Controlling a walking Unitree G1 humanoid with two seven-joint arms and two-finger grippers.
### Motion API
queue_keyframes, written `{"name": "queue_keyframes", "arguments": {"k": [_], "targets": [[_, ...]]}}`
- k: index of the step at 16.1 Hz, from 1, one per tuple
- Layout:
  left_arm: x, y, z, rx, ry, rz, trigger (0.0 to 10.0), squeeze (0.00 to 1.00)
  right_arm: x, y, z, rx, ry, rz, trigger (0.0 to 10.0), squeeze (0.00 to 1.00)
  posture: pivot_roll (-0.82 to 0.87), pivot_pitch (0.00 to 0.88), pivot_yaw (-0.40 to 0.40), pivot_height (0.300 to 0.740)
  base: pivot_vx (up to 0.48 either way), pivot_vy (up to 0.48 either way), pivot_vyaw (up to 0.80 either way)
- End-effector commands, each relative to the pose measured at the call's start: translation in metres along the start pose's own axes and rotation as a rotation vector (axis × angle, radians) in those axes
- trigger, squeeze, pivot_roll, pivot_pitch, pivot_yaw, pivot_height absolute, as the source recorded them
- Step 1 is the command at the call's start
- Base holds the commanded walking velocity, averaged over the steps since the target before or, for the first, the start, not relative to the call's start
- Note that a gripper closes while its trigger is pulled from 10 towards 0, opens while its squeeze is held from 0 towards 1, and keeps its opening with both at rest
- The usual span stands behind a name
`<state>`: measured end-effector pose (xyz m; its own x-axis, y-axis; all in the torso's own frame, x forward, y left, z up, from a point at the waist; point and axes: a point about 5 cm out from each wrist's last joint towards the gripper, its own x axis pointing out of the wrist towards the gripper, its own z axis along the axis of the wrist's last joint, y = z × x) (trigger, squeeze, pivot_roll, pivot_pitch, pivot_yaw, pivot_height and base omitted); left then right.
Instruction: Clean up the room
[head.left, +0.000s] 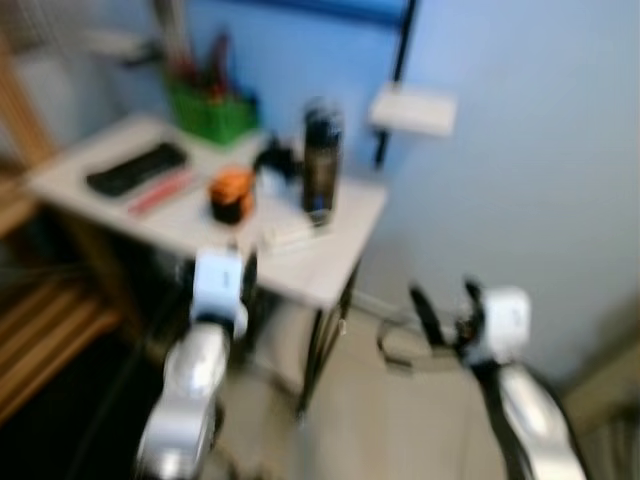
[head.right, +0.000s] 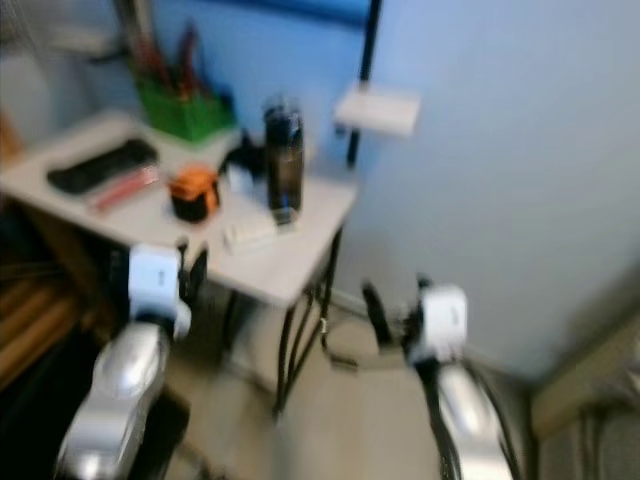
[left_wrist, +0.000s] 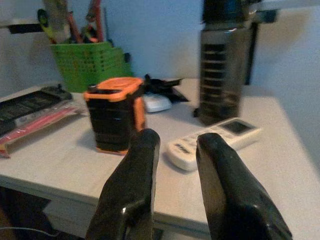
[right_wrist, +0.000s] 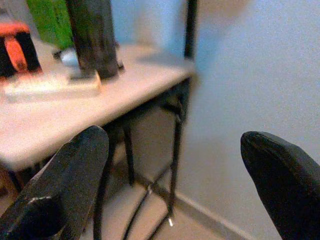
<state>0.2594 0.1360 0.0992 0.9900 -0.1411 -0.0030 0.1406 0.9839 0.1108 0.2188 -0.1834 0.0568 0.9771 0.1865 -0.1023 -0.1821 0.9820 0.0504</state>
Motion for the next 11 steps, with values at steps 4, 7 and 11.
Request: {"name": "queue_keyframes", "arguments": {"k": [4, 7, 11], "targets": [[-0.0018, -0.0093, -0.0015, -0.016, 0.028, -0.037, 10.0, 0.00, -0.0058, -0.0083, -0.0016, -0.003, 0.025, -0.037, 10.0, 0.00, 0.06, 0.000, -0.006, 0.740, 0.000, 0.000, 0.00], [-0.0018, -0.0093, -0.0015, -0.016, 0.028, -0.037, 10.0, 0.00, -0.0058, -0.0083, -0.0016, -0.003, 0.025, -0.037, 10.0, 0.00, 0.06, 0.000, -0.006, 0.740, 0.000, 0.000, 0.00], [-0.0018, -0.0093, -0.0015, -0.016, 0.028, -0.037, 10.0, 0.00, -0.0058, -0.0083, -0.0016, -0.003, 0.025, -0.037, 10.0, 0.00, 0.06, 0.000, -0.006, 0.740, 0.000, 0.000, 0.00]]}}
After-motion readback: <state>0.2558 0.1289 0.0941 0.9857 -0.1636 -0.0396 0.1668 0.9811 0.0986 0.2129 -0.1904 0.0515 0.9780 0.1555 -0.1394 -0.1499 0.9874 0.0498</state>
